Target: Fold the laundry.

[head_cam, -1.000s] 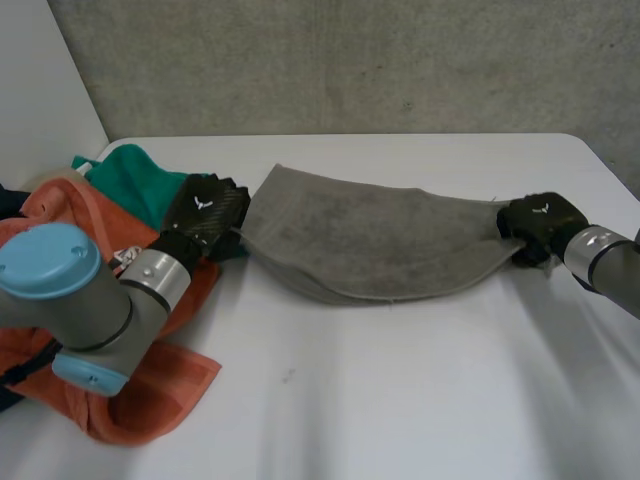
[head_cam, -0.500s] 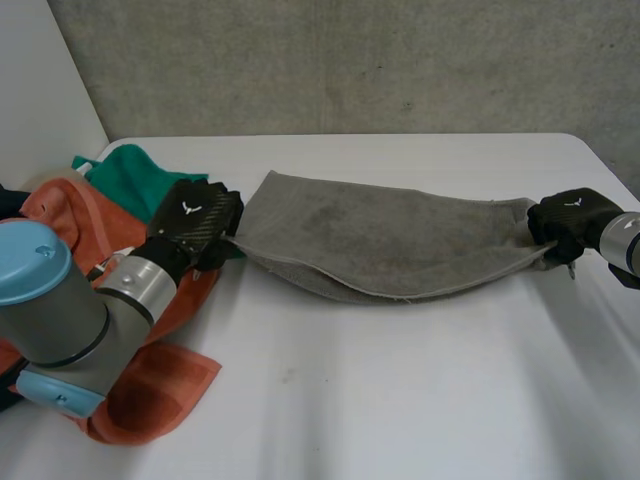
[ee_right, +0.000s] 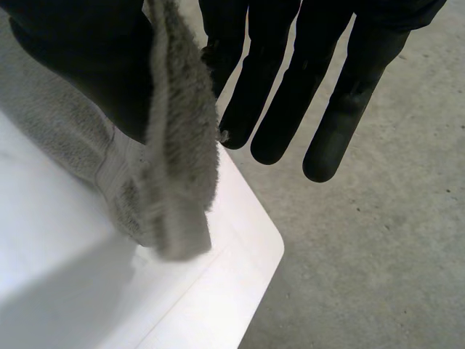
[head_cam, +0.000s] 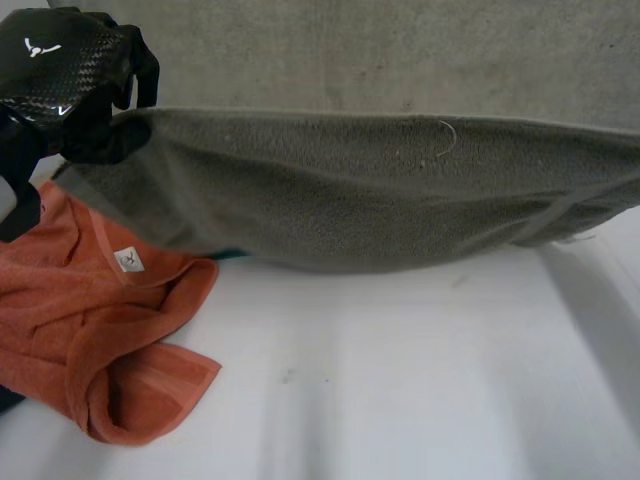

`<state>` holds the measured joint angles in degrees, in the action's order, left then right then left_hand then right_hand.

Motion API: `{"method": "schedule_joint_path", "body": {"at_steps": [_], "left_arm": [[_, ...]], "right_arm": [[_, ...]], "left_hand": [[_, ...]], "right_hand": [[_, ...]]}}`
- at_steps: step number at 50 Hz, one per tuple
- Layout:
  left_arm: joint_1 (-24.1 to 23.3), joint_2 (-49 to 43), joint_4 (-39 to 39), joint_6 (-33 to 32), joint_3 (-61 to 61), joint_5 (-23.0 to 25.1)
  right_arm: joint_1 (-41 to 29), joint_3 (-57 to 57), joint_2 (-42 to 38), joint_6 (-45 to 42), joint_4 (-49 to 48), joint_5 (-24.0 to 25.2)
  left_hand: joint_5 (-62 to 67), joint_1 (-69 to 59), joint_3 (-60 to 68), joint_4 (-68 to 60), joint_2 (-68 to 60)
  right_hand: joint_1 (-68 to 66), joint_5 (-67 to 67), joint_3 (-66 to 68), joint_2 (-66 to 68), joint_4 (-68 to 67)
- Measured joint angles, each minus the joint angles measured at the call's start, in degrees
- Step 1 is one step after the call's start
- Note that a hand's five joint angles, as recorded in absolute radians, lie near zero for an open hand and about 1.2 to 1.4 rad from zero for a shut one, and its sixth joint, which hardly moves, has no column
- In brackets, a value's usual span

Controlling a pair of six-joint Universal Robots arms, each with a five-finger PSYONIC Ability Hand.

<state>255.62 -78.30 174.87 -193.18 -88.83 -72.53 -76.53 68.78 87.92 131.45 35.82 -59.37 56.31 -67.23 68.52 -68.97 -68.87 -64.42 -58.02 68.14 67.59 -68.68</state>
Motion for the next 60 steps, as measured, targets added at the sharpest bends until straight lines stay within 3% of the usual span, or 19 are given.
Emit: {"method": "schedule_joint_path", "body": {"at_steps": [4,8,15,20,24,30,34,37,41,52,60], "left_arm": [[-1.0,-3.7,-7.7,-1.7,3.1,-1.4],[-1.9,-11.1,-10.7,-5.2,4.5,-3.4],[-3.0,-26.2,-7.4,-10.9,9.2,-5.5],[-3.1,-37.1,-1.4,-12.3,20.5,-5.0],[-2.9,-41.0,3.3,-10.9,30.3,-4.0],[-2.1,-40.6,20.9,-3.3,42.9,-3.4],[-1.5,-38.3,31.4,0.6,44.0,-4.5],[-1.3,-37.2,34.7,1.8,43.2,-4.9],[-1.0,-36.3,34.3,2.1,40.1,-4.6],[-1.4,-38.6,31.6,0.7,24.4,-1.7],[-2.3,-45.5,31.1,-4.9,12.8,1.7]], "right_arm": [[0.3,2.2,0.1,-3.5,2.2,1.3],[-1.1,3.7,-4.0,-5.3,2.7,1.0],[-5.8,1.5,-15.2,-3.6,0.6,-2.1],[-10.3,-7.7,-24.2,5.0,-7.5,-6.1],[-12.4,-15.0,-27.1,14.5,-18.1,-8.9],[-14.2,-18.6,-24.8,34.3,-54.2,-13.6],[-14.3,-14.5,-22.0,39.2,-72.0,-14.8],[-14.3,-12.3,-21.0,40.1,-77.7,-14.9],[-14.1,-10.4,-21.3,39.5,-76.4,-14.2],[-13.8,-8.3,-27.6,35.6,-59.6,-9.6],[-15.6,-1.8,-32.8,18.3,-46.5,-8.3]], "left_hand": [[0.4,0.0,0.0,0.0,0.0],[0.4,0.0,0.0,0.0,0.0],[0.4,0.0,0.0,0.0,0.0],[0.4,0.0,0.0,0.0,0.0],[0.4,0.0,0.0,0.0,0.0],[0.5,0.0,0.0,0.0,0.0],[0.4,0.0,0.0,0.0,0.0],[0.4,0.0,0.0,0.0,0.0],[0.4,0.0,0.0,0.0,0.0],[0.5,0.0,0.0,0.0,0.0],[0.4,0.0,0.0,0.0,0.0]], "right_hand": [[0.0,0.0,0.2,0.0,-0.1],[0.0,0.0,0.2,0.0,-0.1],[0.0,0.0,0.2,0.0,-0.1],[0.0,0.0,0.2,0.0,-0.1],[0.0,0.0,0.2,0.0,-0.1],[0.0,0.0,0.2,0.0,-0.1],[0.0,0.0,0.2,0.0,-0.1],[0.0,-0.2,0.2,0.0,-0.1],[0.0,-0.2,0.2,0.0,-0.1],[0.0,-0.2,0.2,0.0,-0.2],[0.0,-0.2,0.3,0.0,-0.2]]}}
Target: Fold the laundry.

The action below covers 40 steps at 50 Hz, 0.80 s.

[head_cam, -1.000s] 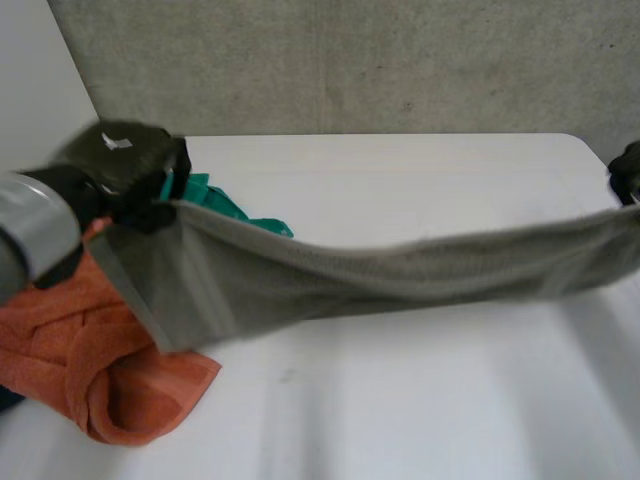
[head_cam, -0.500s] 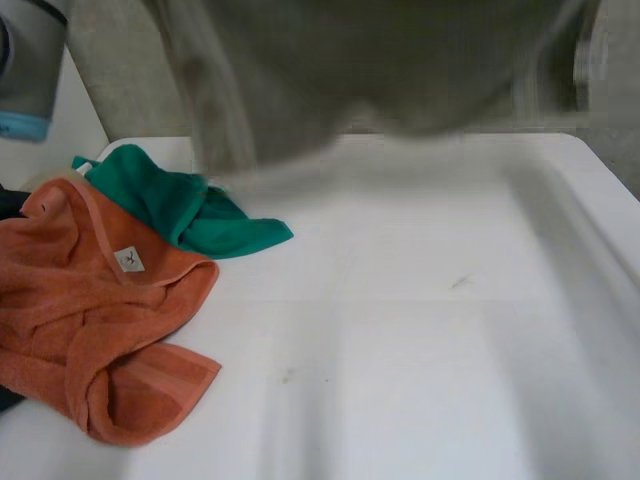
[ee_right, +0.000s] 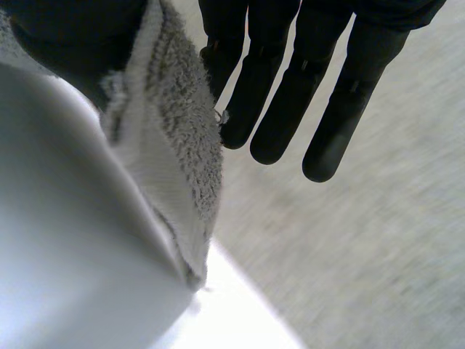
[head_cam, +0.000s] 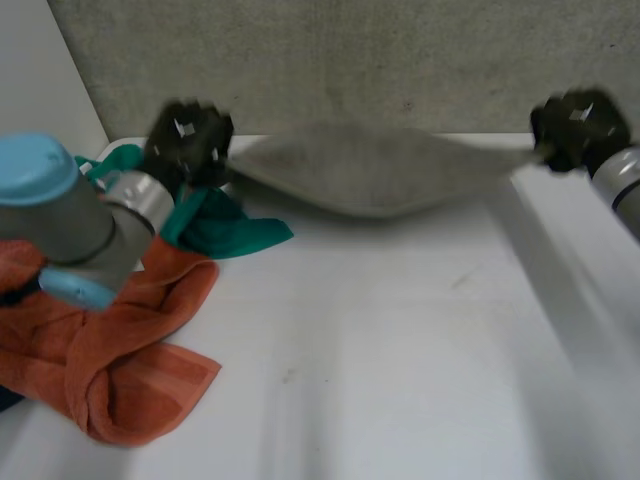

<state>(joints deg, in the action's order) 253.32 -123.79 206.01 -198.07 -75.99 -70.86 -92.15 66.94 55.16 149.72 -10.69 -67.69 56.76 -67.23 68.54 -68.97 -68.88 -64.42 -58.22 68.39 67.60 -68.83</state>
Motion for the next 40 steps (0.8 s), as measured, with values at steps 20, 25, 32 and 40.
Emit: {"method": "schedule_joint_path", "body": {"at_steps": [20,25,32,40], "left_arm": [[-2.9,21.4,-49.6,-23.0,-23.2,-6.1],[-4.1,20.5,-49.7,-24.7,-21.4,-7.2],[-6.0,12.4,-38.3,-23.2,-12.0,-8.0],[-8.4,-1.6,-26.2,-21.2,4.5,-7.5]], "right_arm": [[11.0,22.1,19.4,-38.7,45.5,-7.4],[11.5,24.0,19.3,-39.9,42.4,-5.2],[9.3,19.4,13.0,-31.8,34.5,-5.8],[8.0,12.7,6.0,-21.1,22.5,-10.8]], "left_hand": [[0.0,0.0,0.0,0.0,0.0],[0.0,0.0,0.0,0.0,0.0],[0.0,0.0,0.0,0.0,0.0],[0.0,0.0,0.0,0.0,0.0]], "right_hand": [[0.0,0.0,0.0,0.0,0.0],[0.0,0.0,0.0,0.0,0.0],[0.0,0.0,0.0,0.0,0.0],[0.0,0.0,0.0,0.0,0.0]]}}
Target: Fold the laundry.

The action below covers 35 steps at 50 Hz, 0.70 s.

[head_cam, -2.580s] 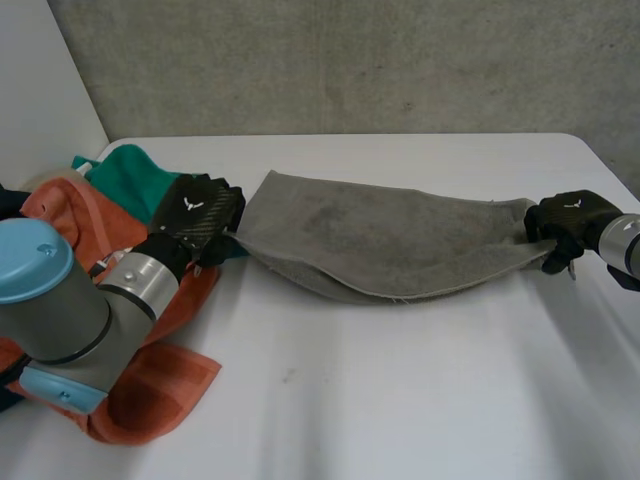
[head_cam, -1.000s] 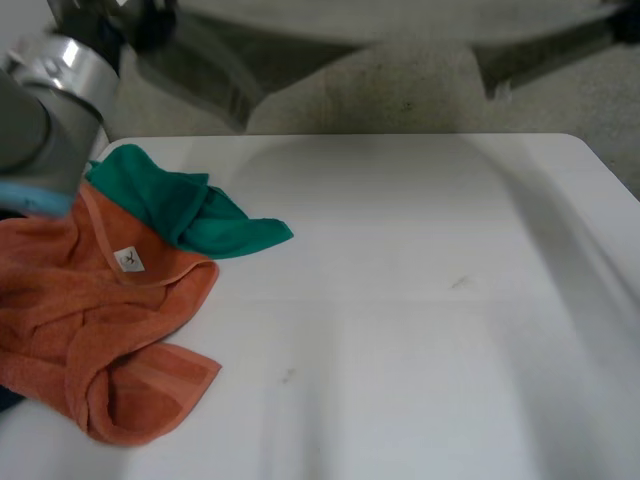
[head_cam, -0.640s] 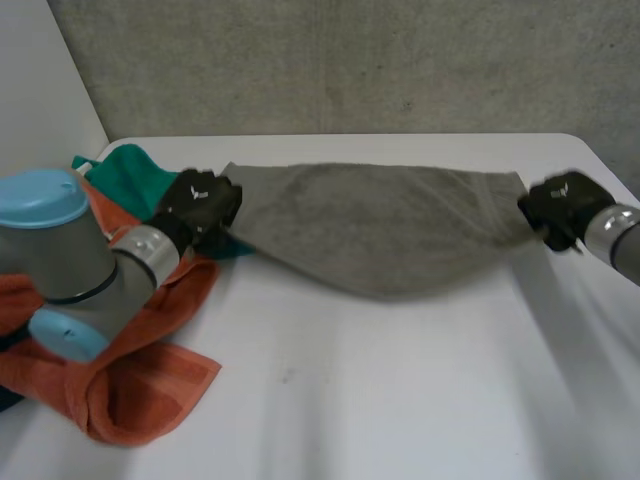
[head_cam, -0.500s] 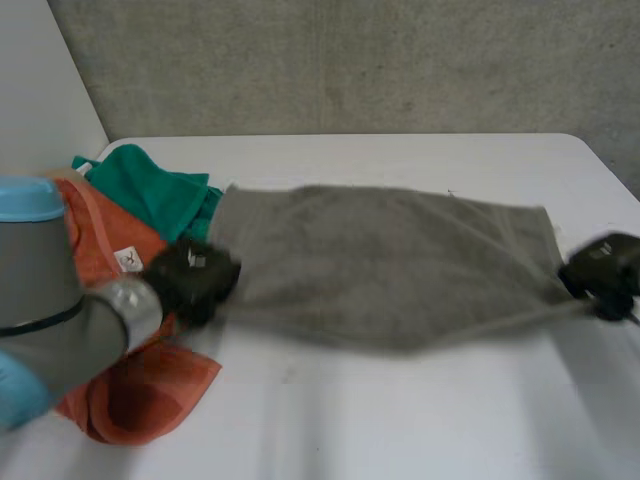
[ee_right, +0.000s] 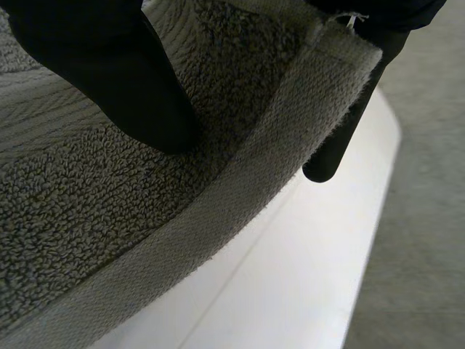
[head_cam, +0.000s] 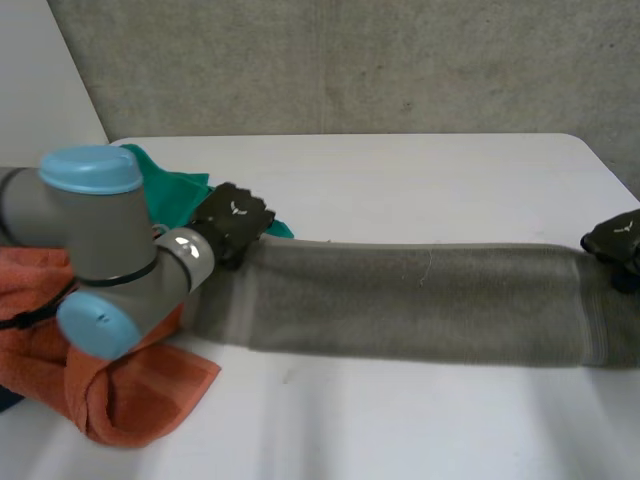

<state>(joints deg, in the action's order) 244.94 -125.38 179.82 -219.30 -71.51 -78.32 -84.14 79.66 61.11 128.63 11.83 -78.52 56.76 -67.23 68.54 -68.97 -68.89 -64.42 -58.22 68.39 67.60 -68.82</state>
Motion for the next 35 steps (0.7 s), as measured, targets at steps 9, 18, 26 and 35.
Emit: {"method": "schedule_joint_path", "body": {"at_steps": [9,18,26,35], "left_arm": [[-1.1,-12.4,2.5,0.1,14.9,0.0],[-2.2,-13.9,3.5,0.7,18.1,-1.1],[-1.9,-6.5,6.3,4.2,11.5,-4.1],[-1.4,5.7,11.9,12.0,-5.2,-4.4]], "right_arm": [[-1.8,-1.9,-5.1,1.5,-12.6,-2.6],[-3.2,-3.2,-6.1,5.4,-14.9,-6.3],[-0.6,1.4,3.7,13.8,-14.9,-1.9],[6.4,12.8,14.5,10.9,-4.7,6.3]], "left_hand": [[-1.9,2.2,-3.5,3.4,3.6],[-53.9,56.4,-56.2,57.3,56.9],[-53.9,56.4,-56.2,57.3,56.9],[-53.9,56.4,-56.2,57.3,56.9]], "right_hand": [[21.9,23.5,-24.4,-24.5,24.6],[51.6,55.4,-56.4,-55.5,56.6],[51.6,55.4,-56.4,-55.5,56.6],[48.2,51.4,-51.8,-51.0,52.4]]}}
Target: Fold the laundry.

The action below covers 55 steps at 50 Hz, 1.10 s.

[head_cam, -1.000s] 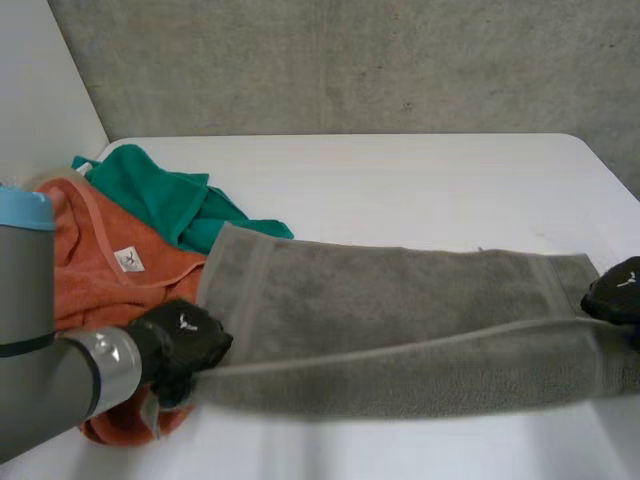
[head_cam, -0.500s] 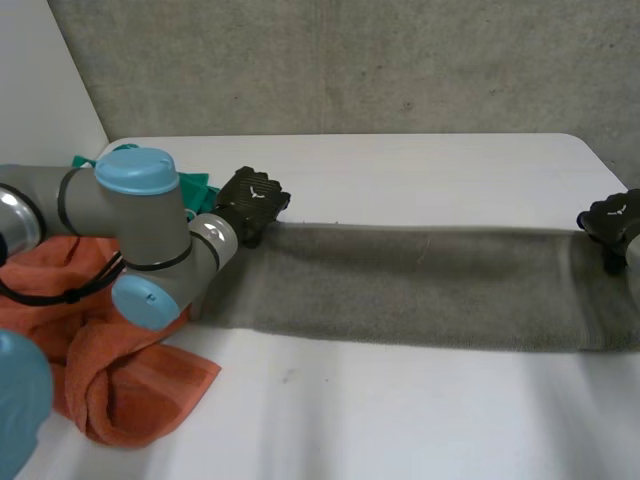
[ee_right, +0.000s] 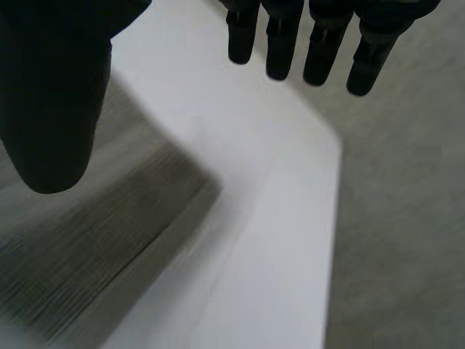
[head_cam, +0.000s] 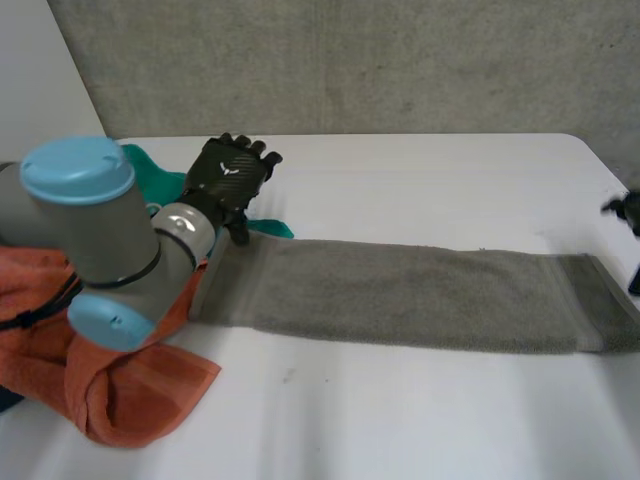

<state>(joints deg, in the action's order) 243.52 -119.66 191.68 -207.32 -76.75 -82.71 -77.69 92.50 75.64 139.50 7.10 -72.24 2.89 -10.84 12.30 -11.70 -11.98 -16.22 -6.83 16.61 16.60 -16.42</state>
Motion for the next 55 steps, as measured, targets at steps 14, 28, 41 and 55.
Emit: {"method": "schedule_joint_path", "body": {"at_steps": [14,28,41,55], "left_arm": [[-0.2,6.0,9.9,5.1,-13.4,2.4],[-0.1,7.2,9.9,6.4,-14.7,1.4],[1.1,11.4,9.9,6.6,-18.9,1.0],[3.9,17.4,9.7,9.8,-25.1,1.0]], "right_arm": [[9.5,13.0,-5.9,-3.4,-11.3,8.9],[15.2,12.1,-8.6,0.4,-21.0,9.0],[11.2,3.0,-6.0,-10.2,-17.8,3.7],[-32.8,7.6,-0.3,-4.3,-31.7,16.6]], "left_hand": [[0.0,0.0,0.0,0.0,0.0],[0.0,0.0,0.0,0.0,0.0],[0.0,0.0,0.0,0.0,0.0],[0.0,0.0,0.0,0.0,0.0]], "right_hand": [[-14.7,-14.1,14.0,14.2,-14.3],[-47.3,-49.3,51.5,51.0,-52.1],[-47.3,-50.1,51.7,51.0,-52.3],[-47.3,-50.7,51.7,51.0,-52.4]]}}
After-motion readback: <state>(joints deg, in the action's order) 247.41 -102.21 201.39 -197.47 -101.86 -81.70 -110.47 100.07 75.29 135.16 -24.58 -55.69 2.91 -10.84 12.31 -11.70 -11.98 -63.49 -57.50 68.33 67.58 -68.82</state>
